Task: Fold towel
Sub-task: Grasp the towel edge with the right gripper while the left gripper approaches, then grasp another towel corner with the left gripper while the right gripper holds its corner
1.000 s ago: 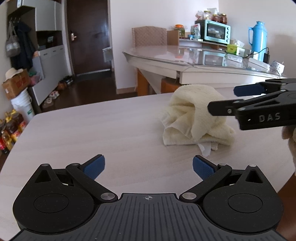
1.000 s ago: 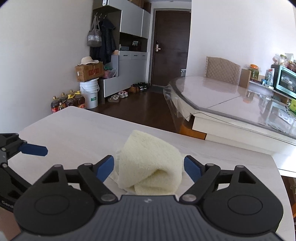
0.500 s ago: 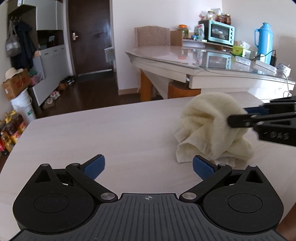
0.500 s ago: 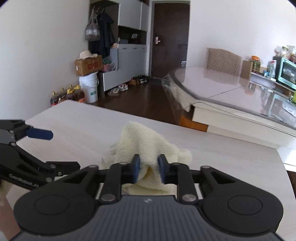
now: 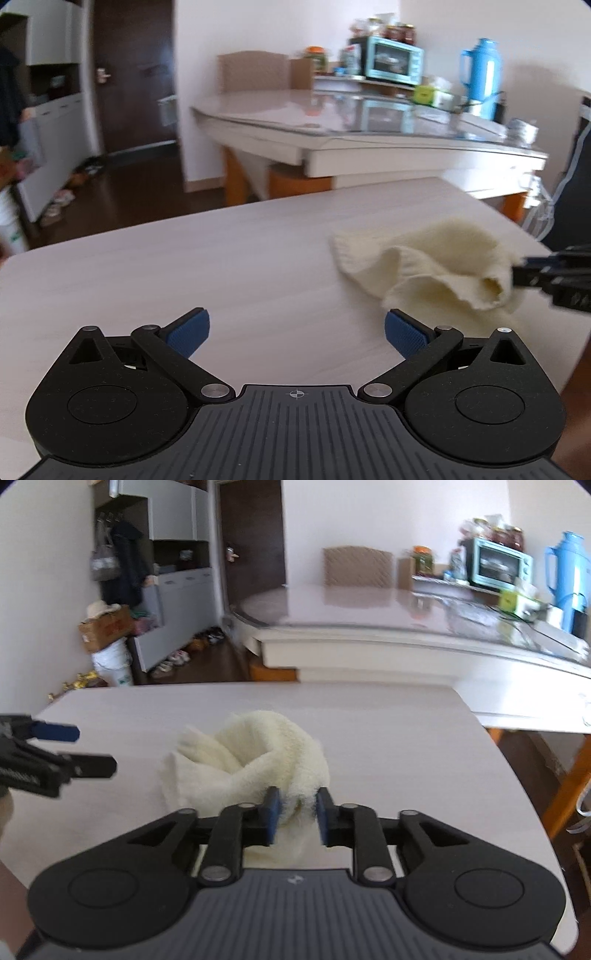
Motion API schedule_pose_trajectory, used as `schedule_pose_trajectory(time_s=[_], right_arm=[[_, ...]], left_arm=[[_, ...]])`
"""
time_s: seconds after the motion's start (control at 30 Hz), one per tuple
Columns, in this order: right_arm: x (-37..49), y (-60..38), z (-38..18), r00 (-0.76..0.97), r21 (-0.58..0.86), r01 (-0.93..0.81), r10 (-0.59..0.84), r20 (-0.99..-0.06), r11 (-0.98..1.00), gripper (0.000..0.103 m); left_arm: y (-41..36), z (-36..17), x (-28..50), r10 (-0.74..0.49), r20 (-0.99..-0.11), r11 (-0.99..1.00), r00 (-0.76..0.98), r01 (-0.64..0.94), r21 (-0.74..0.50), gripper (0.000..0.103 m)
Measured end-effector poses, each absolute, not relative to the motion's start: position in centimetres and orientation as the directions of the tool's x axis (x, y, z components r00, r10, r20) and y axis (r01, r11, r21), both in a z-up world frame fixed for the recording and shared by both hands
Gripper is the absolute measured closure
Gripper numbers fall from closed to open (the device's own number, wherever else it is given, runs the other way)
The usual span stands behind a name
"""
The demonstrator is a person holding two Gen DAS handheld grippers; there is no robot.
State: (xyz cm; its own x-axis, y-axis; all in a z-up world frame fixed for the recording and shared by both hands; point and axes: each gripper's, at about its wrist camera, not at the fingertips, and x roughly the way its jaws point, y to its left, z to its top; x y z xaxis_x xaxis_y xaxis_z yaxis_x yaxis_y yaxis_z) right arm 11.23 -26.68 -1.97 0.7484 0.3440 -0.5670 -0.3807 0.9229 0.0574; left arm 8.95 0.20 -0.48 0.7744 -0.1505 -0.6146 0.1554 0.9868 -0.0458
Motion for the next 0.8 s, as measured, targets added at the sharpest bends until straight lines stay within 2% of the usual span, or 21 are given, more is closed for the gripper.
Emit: schedule_pose_trajectory(time_s=[0.03,0.1,0.17,0.27,0.33,0.37,0.4,0.43,0.57,0.63,0.67,0.7,0.8], right_arm=[[11.2,-27.0,-2.0,0.751,0.056,-0.372,0.336,-0.568,0.927,0.074],[11.0,-27.6,-2.0,0.762,0.055,-0.358,0.326,-0.56,0.932,0.066],[10.7,-28.4,-1.9,0.771,0.064,-0.348,0.325,-0.548,0.935,0.064],[10.6,-29.2,-1.7,0.78,0.08,-0.353,0.34,-0.525,0.932,0.054],[10.5,-29.6,-1.5,0.781,0.086,-0.357,0.348,-0.518,0.93,0.054],[10.5,-29.8,-1.5,0.782,0.089,-0.358,0.35,-0.516,0.93,0.054],[10.6,-30.0,-1.4,0.784,0.095,-0.358,0.355,-0.51,0.929,0.053],[10.6,-30.0,-1.4,0.784,0.099,-0.361,0.359,-0.507,0.927,0.053],[11.2,-29.9,-1.1,0.784,0.109,-0.373,0.376,-0.494,0.921,0.051],[11.5,-29.8,-1.0,0.781,0.114,-0.388,0.392,-0.487,0.915,0.049],[11.7,-29.6,-1.0,0.778,0.115,-0.396,0.4,-0.485,0.911,0.048],[11.9,-29.4,-1.0,0.773,0.113,-0.41,0.41,-0.485,0.905,0.047],[12.5,-28.4,-1.0,0.759,0.1,-0.451,0.44,-0.48,0.887,0.044]], left_arm=[[-0.1,-0.5,9.4,-0.166,-0.618,0.984,0.768,0.17,-0.053,0.0],[-0.8,-0.4,10.2,-0.198,-0.625,0.977,0.755,0.2,-0.069,0.0],[-1.3,-0.3,11.1,-0.227,-0.623,0.971,0.748,0.223,-0.085,0.0],[-1.9,-0.3,12.5,-0.246,-0.627,0.965,0.739,0.245,-0.091,0.0],[-2.4,-0.4,13.5,-0.262,-0.631,0.96,0.73,0.264,-0.093,0.004],[-2.4,-0.3,13.7,-0.277,-0.631,0.956,0.725,0.272,-0.108,0.011],[-2.5,-0.3,13.9,-0.292,-0.632,0.952,0.718,0.28,-0.122,0.033],[-2.7,-0.4,14.3,-0.304,-0.641,0.948,0.704,0.29,-0.132,0.042],[-3.2,-1.0,15.5,-0.333,-0.675,0.937,0.658,0.311,-0.159,0.05],[-3.3,-1.3,15.7,-0.346,-0.678,0.933,0.648,0.316,-0.174,0.064],[-3.3,-1.4,15.8,-0.353,-0.678,0.93,0.645,0.318,-0.181,0.083],[-3.3,-1.6,15.9,-0.369,-0.676,0.924,0.638,0.327,-0.196,0.093],[-3.2,-1.6,15.5,-0.384,-0.666,0.918,0.64,0.345,-0.197,0.095]])
